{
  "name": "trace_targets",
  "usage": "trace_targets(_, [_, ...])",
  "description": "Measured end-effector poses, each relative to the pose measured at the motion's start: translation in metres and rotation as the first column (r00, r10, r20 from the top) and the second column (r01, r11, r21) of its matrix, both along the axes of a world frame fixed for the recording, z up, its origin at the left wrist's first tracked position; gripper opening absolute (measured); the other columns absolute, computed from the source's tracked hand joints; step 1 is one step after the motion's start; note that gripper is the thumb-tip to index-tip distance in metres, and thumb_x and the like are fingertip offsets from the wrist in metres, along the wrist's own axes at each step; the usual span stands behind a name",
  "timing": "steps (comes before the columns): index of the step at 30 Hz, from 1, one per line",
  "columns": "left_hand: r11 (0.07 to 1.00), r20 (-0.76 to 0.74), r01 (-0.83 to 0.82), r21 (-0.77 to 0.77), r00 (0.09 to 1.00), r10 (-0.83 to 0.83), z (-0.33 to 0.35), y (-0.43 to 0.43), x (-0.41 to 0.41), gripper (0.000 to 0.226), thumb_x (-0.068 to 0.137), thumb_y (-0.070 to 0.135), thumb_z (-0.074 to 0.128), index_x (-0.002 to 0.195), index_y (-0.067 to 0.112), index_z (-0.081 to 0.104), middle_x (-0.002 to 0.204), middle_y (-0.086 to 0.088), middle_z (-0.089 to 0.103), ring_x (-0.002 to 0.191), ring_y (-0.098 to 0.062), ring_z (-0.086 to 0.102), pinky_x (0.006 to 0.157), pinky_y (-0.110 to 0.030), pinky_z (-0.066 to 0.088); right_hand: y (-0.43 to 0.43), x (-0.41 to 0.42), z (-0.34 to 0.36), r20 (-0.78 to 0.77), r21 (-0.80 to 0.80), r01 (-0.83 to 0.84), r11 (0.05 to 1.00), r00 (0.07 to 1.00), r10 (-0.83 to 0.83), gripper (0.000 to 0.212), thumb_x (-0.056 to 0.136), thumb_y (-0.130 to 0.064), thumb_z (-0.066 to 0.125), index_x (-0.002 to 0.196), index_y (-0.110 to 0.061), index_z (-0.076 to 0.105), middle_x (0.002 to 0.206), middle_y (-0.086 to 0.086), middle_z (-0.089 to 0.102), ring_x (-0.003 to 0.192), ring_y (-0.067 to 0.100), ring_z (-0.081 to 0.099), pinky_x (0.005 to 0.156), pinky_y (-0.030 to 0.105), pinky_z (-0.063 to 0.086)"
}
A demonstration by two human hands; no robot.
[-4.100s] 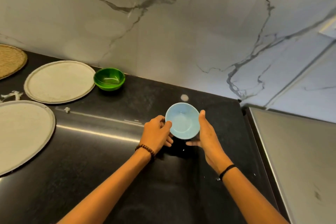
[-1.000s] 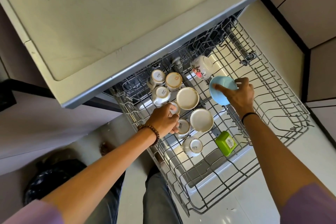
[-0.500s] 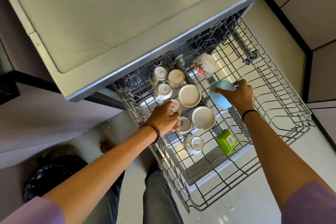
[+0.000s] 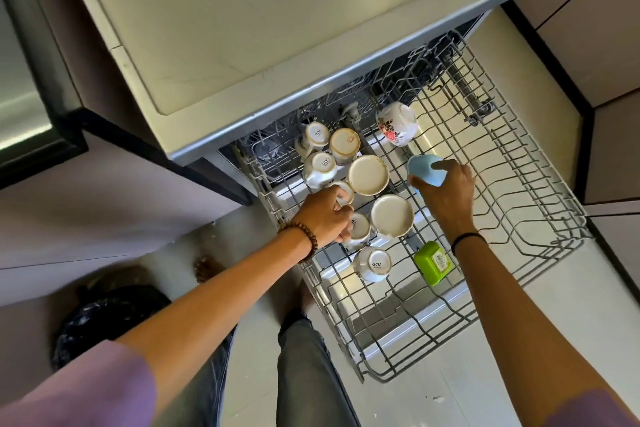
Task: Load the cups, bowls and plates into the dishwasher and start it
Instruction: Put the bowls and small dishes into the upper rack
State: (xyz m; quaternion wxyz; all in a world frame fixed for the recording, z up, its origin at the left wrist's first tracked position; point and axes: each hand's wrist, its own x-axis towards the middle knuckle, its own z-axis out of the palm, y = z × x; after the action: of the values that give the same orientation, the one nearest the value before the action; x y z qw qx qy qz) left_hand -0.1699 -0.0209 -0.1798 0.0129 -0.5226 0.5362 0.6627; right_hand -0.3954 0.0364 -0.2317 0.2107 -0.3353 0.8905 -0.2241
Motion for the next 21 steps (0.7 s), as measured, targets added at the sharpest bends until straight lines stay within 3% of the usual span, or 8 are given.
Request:
trace_targets(3, [0.999, -0.007, 0.005, -0.033, 1.000, -0.005, 0.014, 0.004, 0.004, 0.025, 0.098, 0.012, 0.049, 0.123, 0.010, 0.049, 0.095, -0.018, 0.068, 0.061, -0.015, 0.062, 0.050, -0.018, 0.052, 0.004, 0.025, 0.019, 0.042, -0.086, -0.035, 0.996, 0.998, 0.039, 0.043, 0.077, -0.027, 0.082, 0.112, -0.007, 0.066, 0.122, 0.017, 0.058, 0.113, 0.035, 0.054, 0.095, 0.044, 0.047])
trace_targets(7, [0.985, 0.013, 0.035, -0.167, 0.999, -0.033, 0.037, 0.009, 0.019, 0.023, 0.096, 0.014, 0.050, 0.119, 0.014, 0.054, 0.097, -0.014, 0.070, 0.060, -0.011, 0.066, 0.053, -0.022, 0.053, 0.008, 0.073, 0.060, 0.077, -0.184, -0.155, 0.971, 0.982, 0.172, 0.026, 0.083, -0.025, 0.078, 0.103, -0.010, 0.069, 0.111, 0.005, 0.067, 0.100, 0.018, 0.060, 0.077, 0.011, 0.045])
trace_targets(11, [0.914, 0.019, 0.025, -0.404, 1.000, -0.019, 0.077, 0.014, 0.057, 0.021, 0.095, 0.019, 0.050, 0.114, 0.020, 0.059, 0.099, -0.005, 0.070, 0.075, -0.014, 0.069, 0.070, -0.036, 0.059, 0.008, 0.128, 0.103, 0.075, -0.266, -0.310, 0.913, 0.937, 0.340, 0.018, 0.086, -0.029, 0.075, 0.097, -0.015, 0.069, 0.097, -0.002, 0.070, 0.090, 0.014, 0.064, 0.080, 0.034, 0.053])
trace_targets(15, [0.818, 0.022, -0.024, -0.575, 0.999, 0.045, 0.122, 0.012, 0.109, 0.019, 0.095, 0.015, 0.053, 0.112, 0.014, 0.063, 0.106, -0.005, 0.068, 0.092, -0.021, 0.064, 0.083, -0.031, 0.052, -0.004, 0.184, 0.154, 0.089, -0.391, -0.436, 0.811, 0.859, 0.504, 0.025, 0.088, -0.031, 0.073, 0.107, -0.019, 0.062, 0.099, -0.009, 0.068, 0.086, 0.000, 0.064, 0.071, 0.019, 0.054])
trace_targets(17, [0.745, -0.002, -0.093, -0.661, 0.992, 0.123, 0.143, 0.006, 0.136, 0.019, 0.094, 0.016, 0.056, 0.112, 0.014, 0.063, 0.102, -0.003, 0.069, 0.087, -0.018, 0.064, 0.081, -0.030, 0.052, -0.018, 0.208, 0.181, 0.096, -0.432, -0.494, 0.754, 0.806, 0.584, 0.026, 0.088, -0.031, 0.073, 0.109, -0.027, 0.059, 0.099, -0.014, 0.066, 0.084, -0.004, 0.064, 0.067, 0.009, 0.050])
trace_targets(21, [0.636, -0.122, -0.283, -0.718, 0.951, 0.285, 0.183, -0.013, 0.198, 0.022, 0.095, 0.019, 0.056, 0.117, 0.018, 0.061, 0.093, 0.004, 0.068, 0.074, -0.009, 0.063, 0.071, -0.020, 0.053, -0.060, 0.258, 0.232, 0.053, -0.511, -0.603, 0.613, 0.689, 0.723, 0.026, 0.088, -0.035, 0.072, 0.110, -0.026, 0.061, 0.101, -0.018, 0.066, 0.082, -0.001, 0.065, 0.067, 0.013, 0.053])
